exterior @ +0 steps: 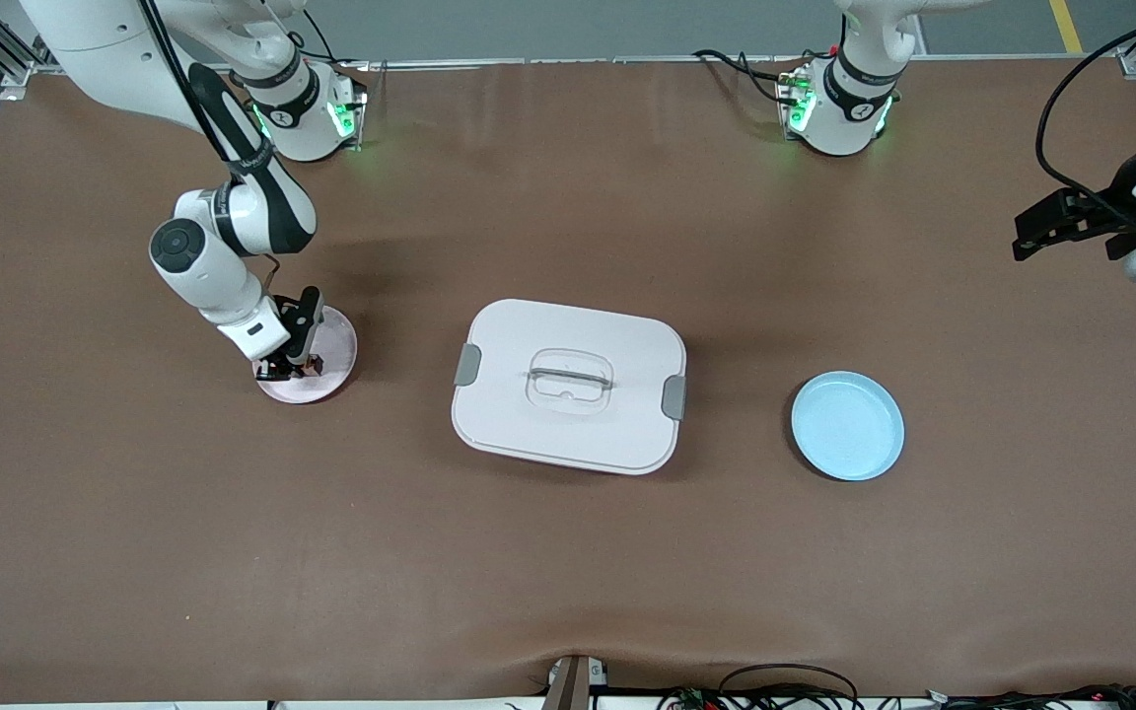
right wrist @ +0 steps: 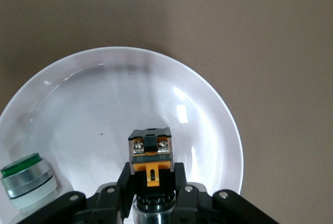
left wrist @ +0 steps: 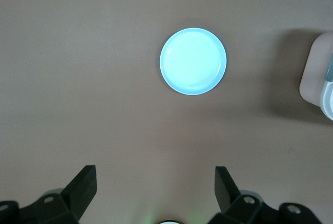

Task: Transfer orange switch to right arm and place
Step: 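Lower the switch onto the white plate with the right gripper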

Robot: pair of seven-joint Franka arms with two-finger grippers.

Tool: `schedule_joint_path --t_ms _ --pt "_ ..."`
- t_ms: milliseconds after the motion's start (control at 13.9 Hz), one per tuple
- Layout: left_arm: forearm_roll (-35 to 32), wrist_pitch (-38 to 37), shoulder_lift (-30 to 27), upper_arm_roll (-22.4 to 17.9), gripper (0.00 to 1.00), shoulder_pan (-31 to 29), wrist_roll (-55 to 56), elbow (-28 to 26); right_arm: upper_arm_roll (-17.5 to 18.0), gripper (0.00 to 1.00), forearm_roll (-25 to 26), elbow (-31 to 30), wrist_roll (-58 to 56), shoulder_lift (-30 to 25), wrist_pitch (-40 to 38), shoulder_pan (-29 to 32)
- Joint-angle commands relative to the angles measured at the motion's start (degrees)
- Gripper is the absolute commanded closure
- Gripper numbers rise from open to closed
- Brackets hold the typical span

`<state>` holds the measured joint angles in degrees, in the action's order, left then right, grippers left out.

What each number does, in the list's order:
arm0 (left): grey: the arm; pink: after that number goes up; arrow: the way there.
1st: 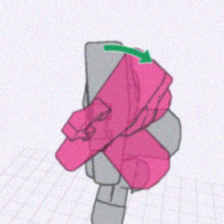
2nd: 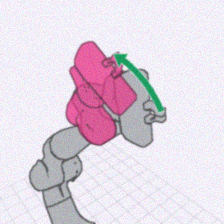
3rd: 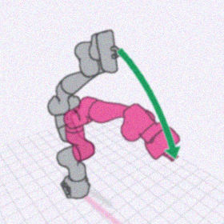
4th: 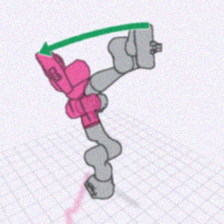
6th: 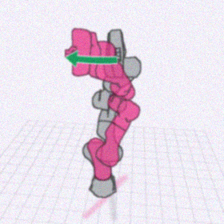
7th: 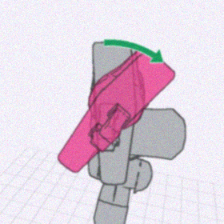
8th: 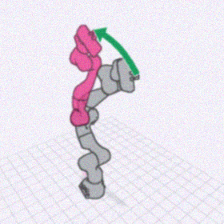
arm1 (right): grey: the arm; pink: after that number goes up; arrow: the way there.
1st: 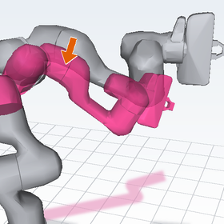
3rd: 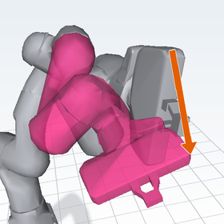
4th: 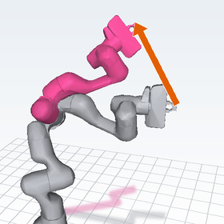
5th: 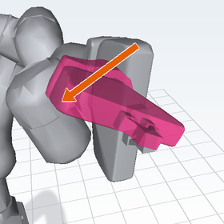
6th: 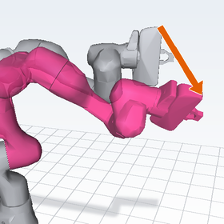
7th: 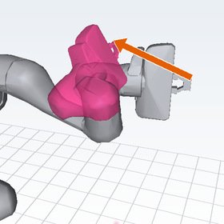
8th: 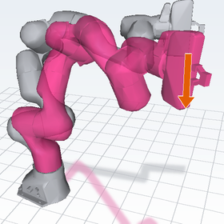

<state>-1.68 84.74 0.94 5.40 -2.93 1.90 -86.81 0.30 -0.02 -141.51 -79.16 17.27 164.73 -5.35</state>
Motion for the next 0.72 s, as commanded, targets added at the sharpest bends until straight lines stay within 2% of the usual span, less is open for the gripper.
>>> schedule_joint_path --t_ms 0,144,359,646 --pt "1.23 -2.29 -0.41 0.31 0.0 -1.63 -1.1 2.25 0.93 0.0 0.72 0.09 0.05 1.1 -0.29 1.3" --pt "2.99 -3.79 -0.15 0.31 0.0 -1.29 -0.76 3.93 1.01 0.0 0.64 0.18 0.14 1.01 -0.37 1.22" --pt "2.91 -3.79 0.12 0.75 0.0 -1.11 -0.58 3.67 1.19 0.0 0.37 0.71 0.06 0.31 -1.51 1.22" --pt "1.85 -4.76 0.12 3.47 0.0 -1.02 -0.93 2.62 1.37 0.0 -0.68 4.22 1.37 -3.55 -13.88 0.51"
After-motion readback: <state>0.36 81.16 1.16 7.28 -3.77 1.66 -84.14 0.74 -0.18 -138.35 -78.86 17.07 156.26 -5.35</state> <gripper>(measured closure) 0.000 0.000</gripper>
